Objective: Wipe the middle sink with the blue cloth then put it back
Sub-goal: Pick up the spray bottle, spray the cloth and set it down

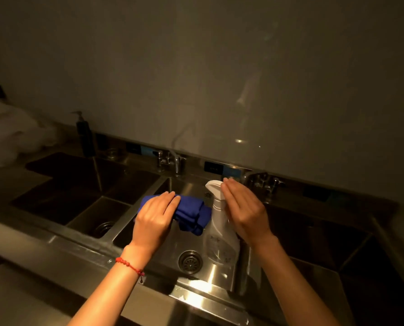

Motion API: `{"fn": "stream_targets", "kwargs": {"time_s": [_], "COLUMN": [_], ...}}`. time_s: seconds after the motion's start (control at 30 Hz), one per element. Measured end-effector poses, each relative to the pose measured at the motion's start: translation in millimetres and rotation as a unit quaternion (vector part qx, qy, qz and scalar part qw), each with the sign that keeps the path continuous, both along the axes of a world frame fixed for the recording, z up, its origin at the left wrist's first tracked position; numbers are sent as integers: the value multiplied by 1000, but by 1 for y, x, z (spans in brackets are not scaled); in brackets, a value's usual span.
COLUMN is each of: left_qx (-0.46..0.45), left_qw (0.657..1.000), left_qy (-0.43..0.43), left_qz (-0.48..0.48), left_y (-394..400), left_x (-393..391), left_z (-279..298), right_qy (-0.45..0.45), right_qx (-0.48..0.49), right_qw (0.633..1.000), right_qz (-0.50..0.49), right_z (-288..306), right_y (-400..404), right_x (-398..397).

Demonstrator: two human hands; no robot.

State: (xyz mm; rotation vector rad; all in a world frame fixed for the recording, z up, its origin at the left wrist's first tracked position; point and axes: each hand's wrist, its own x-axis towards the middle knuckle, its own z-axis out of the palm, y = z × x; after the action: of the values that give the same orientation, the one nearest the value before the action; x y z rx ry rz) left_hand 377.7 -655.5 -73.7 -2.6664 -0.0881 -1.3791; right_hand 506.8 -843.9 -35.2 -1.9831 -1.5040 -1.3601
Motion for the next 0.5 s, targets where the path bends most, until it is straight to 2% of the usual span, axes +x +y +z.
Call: {"fn": "stream_targets", "kwargs": {"time_s": [0.37,0.5], "left_qx": [-12,-47], "left_qw": [995,986], "left_qy": [14,37], "left_qz": [100,157], "left_y": [102,130], "left_x": [-60,-79], "left_z": [-3,-1], "right_qy": [18,15], "right_qx": [26,18], "right_qw": [994,989], "right_qz": [102,144], "right_z": [2,2], "right_y": [129,175], "right_x": [-25,-27]}}
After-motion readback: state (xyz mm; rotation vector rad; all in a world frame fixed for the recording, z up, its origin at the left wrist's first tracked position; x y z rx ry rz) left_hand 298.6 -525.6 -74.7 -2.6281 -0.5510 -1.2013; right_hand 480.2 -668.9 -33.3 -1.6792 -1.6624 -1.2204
